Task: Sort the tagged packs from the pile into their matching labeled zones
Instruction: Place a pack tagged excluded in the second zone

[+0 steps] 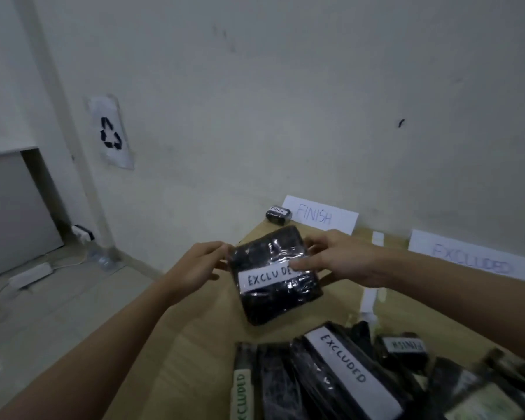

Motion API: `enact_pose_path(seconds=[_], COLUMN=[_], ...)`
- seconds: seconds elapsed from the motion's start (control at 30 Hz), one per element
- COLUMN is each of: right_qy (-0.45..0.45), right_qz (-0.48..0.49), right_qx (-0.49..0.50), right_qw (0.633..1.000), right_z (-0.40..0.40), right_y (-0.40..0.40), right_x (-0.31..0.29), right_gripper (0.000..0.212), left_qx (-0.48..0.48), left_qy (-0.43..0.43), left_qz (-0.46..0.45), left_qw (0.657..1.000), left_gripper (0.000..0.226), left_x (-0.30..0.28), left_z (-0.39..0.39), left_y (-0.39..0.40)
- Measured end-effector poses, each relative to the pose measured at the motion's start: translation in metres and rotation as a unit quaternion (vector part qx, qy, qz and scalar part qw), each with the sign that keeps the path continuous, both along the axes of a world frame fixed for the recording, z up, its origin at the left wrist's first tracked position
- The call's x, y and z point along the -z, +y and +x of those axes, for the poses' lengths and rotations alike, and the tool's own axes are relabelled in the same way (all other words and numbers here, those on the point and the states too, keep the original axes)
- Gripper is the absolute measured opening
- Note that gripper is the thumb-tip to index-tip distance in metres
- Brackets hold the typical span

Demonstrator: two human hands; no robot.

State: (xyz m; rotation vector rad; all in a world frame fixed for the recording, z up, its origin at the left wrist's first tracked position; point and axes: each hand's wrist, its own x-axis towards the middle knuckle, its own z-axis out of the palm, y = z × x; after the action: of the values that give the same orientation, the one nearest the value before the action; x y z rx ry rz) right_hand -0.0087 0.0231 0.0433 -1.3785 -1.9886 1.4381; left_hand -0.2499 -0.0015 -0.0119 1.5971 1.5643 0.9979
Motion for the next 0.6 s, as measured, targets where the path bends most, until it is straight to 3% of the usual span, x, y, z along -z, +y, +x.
enact_pose_path(seconds=[0.1, 0.2, 0.37, 0.6], right_qy=[0.076, 0.122, 0.172, 0.072], right_qz=[0.018, 0.035, 0.079, 0.057], right_qx=[0.089, 0.165, 0.283, 0.426], right_qw=[0.993, 0.978, 0.940, 0.900], right_z=[0.042, 0.082, 0.141, 0.212], right_y=[-0.004, -0.008, 0.002, 0.038], right_x=[-0.010, -0.012, -0.014, 0.021], right_gripper=[0.024, 0.017, 0.015, 0.029], left_qx=[0.022, 0.066, 0.137, 0.259], left_qy=[-0.004, 0.072, 0.179, 0.336], left_qz=[0.003, 0.034, 0.107, 0.129], left_qw=[1.000, 0.995, 0.968, 0.896], left_gripper=[0.027, 0.022, 0.032, 0.043], left_x=[-0.006, -0.010, -0.012, -0.005], left_z=[0.028, 0.062, 0.133, 0.211], left_y=[0.009, 0.020, 0.038, 0.062])
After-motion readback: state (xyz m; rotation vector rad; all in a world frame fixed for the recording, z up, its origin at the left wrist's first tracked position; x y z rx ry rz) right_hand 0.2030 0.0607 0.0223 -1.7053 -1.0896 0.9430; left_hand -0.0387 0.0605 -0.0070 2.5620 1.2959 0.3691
